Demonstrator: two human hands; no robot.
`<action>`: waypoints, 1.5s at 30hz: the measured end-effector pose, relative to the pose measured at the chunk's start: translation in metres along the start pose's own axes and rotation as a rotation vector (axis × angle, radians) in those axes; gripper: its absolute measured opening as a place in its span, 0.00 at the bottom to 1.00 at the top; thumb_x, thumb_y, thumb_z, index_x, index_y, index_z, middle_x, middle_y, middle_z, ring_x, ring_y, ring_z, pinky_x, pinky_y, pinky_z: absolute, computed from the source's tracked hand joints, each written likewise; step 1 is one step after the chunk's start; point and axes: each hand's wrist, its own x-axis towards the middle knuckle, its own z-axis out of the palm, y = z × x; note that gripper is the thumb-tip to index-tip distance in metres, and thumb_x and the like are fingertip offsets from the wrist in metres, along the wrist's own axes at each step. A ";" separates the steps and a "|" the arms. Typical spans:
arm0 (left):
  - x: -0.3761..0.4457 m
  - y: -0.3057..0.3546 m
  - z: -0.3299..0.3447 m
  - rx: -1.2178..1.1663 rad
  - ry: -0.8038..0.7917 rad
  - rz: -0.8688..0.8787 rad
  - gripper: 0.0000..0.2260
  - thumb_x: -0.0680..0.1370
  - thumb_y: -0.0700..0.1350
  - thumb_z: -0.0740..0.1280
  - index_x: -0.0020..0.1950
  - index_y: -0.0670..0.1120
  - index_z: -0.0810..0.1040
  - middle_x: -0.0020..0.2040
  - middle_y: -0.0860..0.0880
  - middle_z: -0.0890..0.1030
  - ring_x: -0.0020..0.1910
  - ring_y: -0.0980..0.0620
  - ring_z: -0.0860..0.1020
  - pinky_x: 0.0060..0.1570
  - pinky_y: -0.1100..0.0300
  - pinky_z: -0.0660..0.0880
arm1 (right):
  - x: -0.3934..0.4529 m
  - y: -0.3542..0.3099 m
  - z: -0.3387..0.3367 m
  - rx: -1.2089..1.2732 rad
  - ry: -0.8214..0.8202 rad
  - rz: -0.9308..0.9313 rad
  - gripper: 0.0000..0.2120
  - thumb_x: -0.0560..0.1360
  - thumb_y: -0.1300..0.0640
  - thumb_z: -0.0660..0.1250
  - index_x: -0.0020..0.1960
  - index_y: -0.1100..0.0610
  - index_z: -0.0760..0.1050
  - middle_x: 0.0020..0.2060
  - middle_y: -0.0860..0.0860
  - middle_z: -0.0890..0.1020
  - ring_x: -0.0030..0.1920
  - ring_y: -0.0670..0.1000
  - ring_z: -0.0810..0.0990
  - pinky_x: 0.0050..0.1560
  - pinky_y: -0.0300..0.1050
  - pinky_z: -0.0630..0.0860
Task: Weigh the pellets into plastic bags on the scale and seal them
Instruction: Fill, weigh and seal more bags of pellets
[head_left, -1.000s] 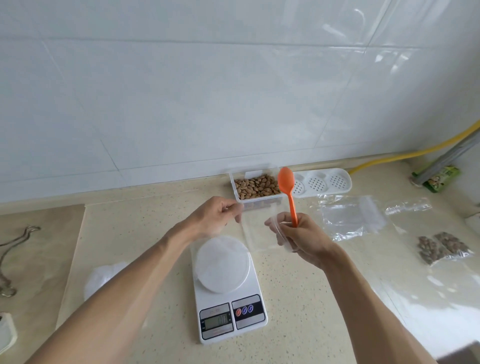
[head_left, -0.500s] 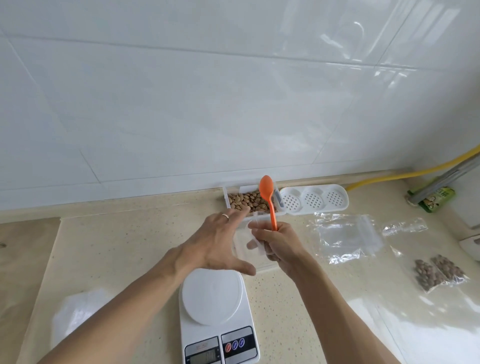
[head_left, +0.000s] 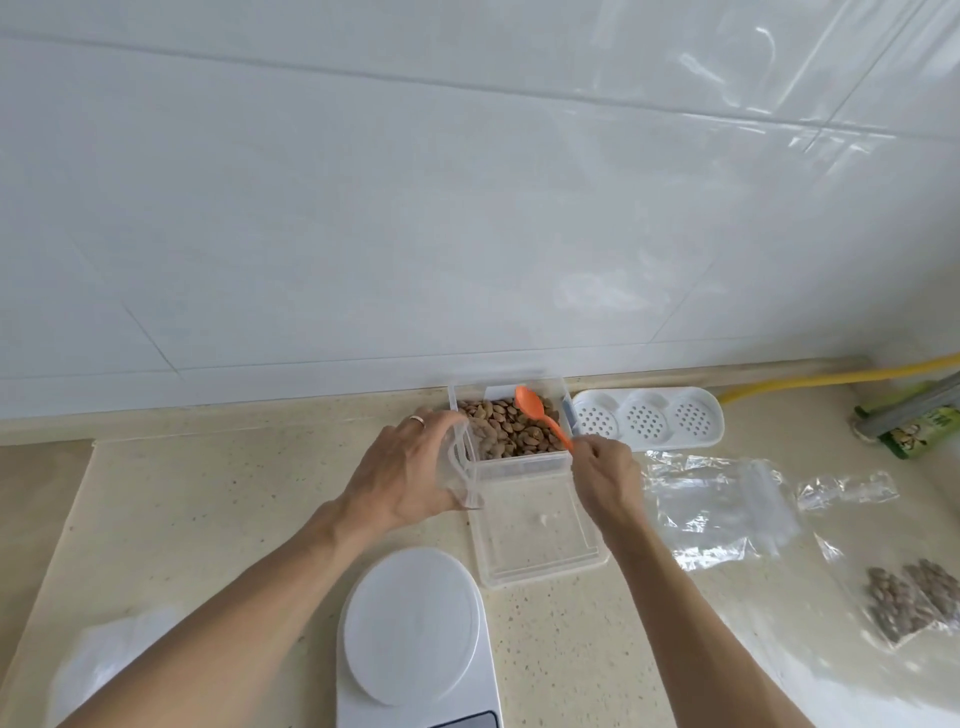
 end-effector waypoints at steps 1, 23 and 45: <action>0.003 -0.001 0.001 0.003 0.005 -0.008 0.40 0.63 0.61 0.76 0.70 0.49 0.65 0.60 0.50 0.74 0.58 0.49 0.74 0.56 0.54 0.70 | 0.003 -0.001 -0.003 -0.026 0.009 -0.043 0.14 0.79 0.61 0.59 0.35 0.52 0.72 0.27 0.49 0.73 0.28 0.49 0.69 0.30 0.44 0.66; 0.027 -0.018 0.004 0.269 0.084 -0.117 0.37 0.63 0.59 0.78 0.66 0.47 0.70 0.53 0.47 0.76 0.50 0.45 0.78 0.51 0.50 0.73 | 0.020 0.010 0.034 0.209 0.136 -0.155 0.03 0.82 0.58 0.61 0.52 0.55 0.73 0.36 0.52 0.82 0.29 0.51 0.81 0.27 0.42 0.76; 0.065 0.023 0.007 0.215 0.136 0.030 0.33 0.62 0.68 0.66 0.59 0.46 0.73 0.48 0.48 0.74 0.48 0.46 0.74 0.47 0.51 0.71 | 0.002 -0.026 -0.024 0.555 0.057 -0.125 0.02 0.80 0.60 0.65 0.50 0.58 0.76 0.36 0.54 0.81 0.24 0.49 0.76 0.27 0.42 0.75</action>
